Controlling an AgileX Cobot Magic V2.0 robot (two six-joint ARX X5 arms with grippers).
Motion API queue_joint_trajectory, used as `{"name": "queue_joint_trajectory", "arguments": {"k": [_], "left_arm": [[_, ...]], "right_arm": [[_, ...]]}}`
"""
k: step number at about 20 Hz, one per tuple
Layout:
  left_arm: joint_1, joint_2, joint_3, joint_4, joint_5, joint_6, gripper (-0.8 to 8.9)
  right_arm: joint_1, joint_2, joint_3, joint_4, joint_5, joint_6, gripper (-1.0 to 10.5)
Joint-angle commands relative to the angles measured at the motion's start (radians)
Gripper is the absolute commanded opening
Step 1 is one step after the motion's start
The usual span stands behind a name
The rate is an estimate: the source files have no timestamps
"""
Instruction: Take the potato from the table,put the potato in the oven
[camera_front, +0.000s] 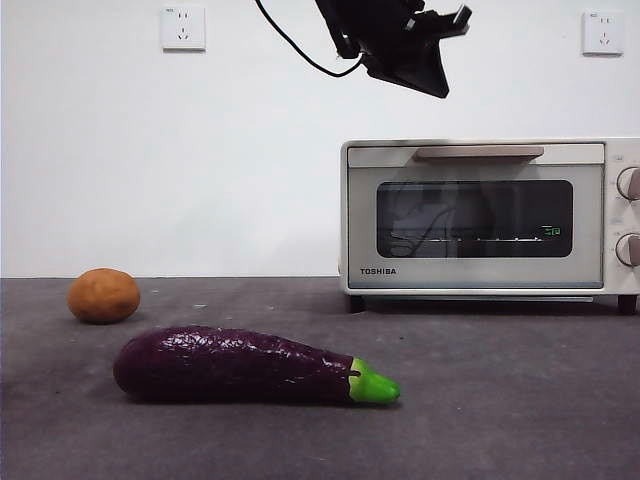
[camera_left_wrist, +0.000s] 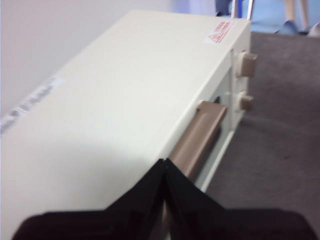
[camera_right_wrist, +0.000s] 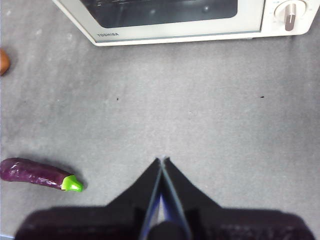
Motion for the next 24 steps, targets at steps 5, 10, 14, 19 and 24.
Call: {"name": "queue_joint_trajectory", "arguments": {"k": [5, 10, 14, 19, 24], "left_arm": [[-0.006, 0.066, 0.002, 0.030, -0.042, 0.205, -0.09], [-0.003, 0.090, 0.002, 0.070, -0.044, 0.224, -0.09], [-0.006, 0.124, 0.003, 0.122, -0.039, 0.249, -0.09], [-0.002, 0.158, 0.003, 0.114, -0.038, 0.247, -0.09], [0.000, 0.188, 0.003, 0.051, -0.029, 0.233, -0.09]], "right_arm": [[0.000, -0.004, 0.005, -0.003, -0.039, -0.008, 0.0], [0.000, -0.004, 0.005, -0.003, -0.053, -0.010, 0.0], [0.000, -0.004, 0.005, -0.003, -0.053, -0.010, 0.0], [0.000, -0.004, 0.004, -0.004, -0.053, -0.011, 0.0], [0.000, -0.004, 0.004, -0.004, -0.053, -0.011, 0.0]]}}
